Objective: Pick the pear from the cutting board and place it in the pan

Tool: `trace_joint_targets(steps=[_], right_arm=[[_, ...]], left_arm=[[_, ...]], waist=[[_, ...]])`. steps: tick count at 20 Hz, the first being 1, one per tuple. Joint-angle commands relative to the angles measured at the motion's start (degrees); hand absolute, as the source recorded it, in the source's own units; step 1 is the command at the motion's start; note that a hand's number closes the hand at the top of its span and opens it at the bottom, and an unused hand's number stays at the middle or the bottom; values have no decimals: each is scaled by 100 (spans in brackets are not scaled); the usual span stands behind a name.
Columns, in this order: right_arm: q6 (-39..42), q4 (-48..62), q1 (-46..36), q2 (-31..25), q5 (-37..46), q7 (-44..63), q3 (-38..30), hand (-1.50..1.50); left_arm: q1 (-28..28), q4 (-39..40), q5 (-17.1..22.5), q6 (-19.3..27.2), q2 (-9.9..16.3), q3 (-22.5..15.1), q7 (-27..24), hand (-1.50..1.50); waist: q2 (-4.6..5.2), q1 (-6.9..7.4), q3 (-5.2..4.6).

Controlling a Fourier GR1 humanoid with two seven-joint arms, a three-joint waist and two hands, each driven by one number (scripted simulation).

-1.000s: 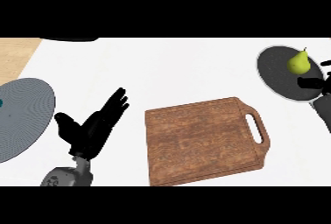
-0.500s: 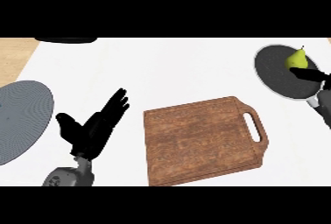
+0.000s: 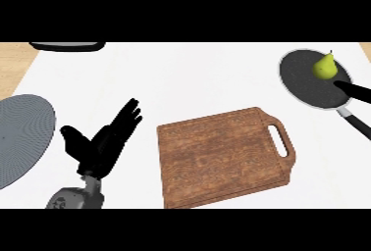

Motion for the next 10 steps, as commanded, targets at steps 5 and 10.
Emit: trace_joint_targets(steps=[5, 10], right_arm=[[1769, 393, 681, -310, -541, -1332, -413, -150], [2352, 568, 1043, -239, -654, -1913, -422, -150]], left_arm=[[-63, 8, 87, 3, 11, 133, 177, 0], [253, 153, 34, -214, 82, 185, -251, 0]], waist=[[-58, -60, -18], [-93, -101, -29]])
